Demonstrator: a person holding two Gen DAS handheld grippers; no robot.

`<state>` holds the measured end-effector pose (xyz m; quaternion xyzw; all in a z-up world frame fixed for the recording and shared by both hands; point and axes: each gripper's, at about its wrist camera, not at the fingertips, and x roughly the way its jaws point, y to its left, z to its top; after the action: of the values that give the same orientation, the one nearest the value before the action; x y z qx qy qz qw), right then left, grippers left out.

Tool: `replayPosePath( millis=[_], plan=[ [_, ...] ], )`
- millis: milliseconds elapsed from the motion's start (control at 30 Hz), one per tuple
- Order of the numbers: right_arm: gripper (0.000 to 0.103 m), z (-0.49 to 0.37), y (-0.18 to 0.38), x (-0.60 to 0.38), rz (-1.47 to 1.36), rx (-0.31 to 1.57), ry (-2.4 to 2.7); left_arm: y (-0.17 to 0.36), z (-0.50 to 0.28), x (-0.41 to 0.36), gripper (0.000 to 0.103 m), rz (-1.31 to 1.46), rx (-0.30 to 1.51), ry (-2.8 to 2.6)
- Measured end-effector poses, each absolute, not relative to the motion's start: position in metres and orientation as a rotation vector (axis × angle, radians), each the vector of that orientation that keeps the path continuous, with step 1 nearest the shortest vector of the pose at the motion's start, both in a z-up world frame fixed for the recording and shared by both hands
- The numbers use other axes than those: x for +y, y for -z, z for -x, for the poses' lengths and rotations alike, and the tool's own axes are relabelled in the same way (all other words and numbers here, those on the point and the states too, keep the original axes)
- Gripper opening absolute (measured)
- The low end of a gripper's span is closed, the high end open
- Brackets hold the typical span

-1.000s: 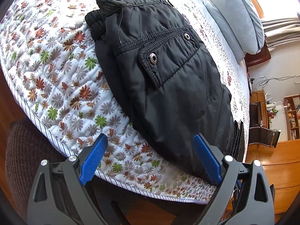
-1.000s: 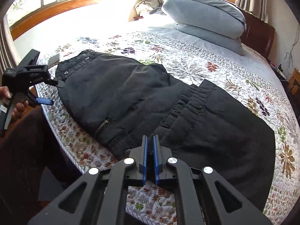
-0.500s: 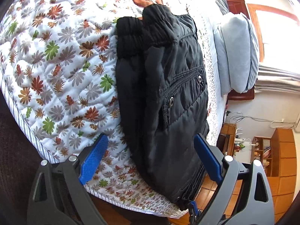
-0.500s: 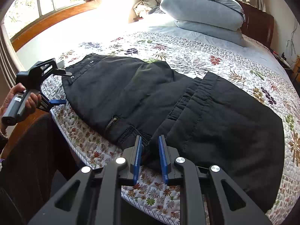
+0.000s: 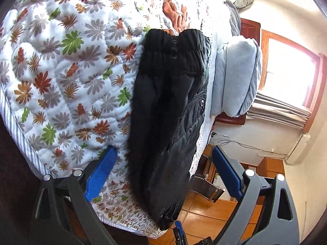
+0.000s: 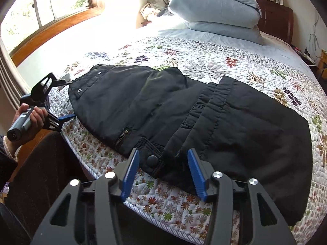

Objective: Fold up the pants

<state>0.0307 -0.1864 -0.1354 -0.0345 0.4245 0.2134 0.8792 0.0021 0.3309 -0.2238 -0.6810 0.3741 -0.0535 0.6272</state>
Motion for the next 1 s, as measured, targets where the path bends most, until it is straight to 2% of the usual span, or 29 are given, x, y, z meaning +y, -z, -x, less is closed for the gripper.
replayPosePath(
  millis=[167, 833, 867, 900, 933, 967, 1000],
  plan=[
    [0.053, -0.034, 0.132, -0.204, 0.015, 0.881, -0.411, 0.22, 0.001, 0.332, 0.093, 1.577, 0.78, 0.197],
    [0.053, -0.037, 0.137, -0.209, 0.028, 0.9, -0.375, 0.218, -0.023, 0.317, 0.093, 1.491, 0.785, 0.184],
    [0.053, -0.037, 0.138, -0.209, 0.029, 0.902, -0.375, 0.217, -0.023, 0.315, 0.089, 1.488, 0.787, 0.173],
    [0.053, -0.037, 0.139, -0.209, 0.027, 0.904, -0.376, 0.216, -0.023, 0.314, 0.075, 1.488, 0.791, 0.16],
    [0.053, -0.036, 0.139, -0.208, 0.024, 0.906, -0.377, 0.216, -0.024, 0.313, 0.066, 1.482, 0.803, 0.15],
    [0.053, -0.036, 0.14, -0.208, 0.023, 0.907, -0.379, 0.217, -0.024, 0.313, 0.049, 1.461, 0.821, 0.138],
    [0.053, -0.036, 0.14, -0.208, 0.023, 0.907, -0.38, 0.216, -0.026, 0.312, 0.035, 1.426, 0.838, 0.126]
  ],
)
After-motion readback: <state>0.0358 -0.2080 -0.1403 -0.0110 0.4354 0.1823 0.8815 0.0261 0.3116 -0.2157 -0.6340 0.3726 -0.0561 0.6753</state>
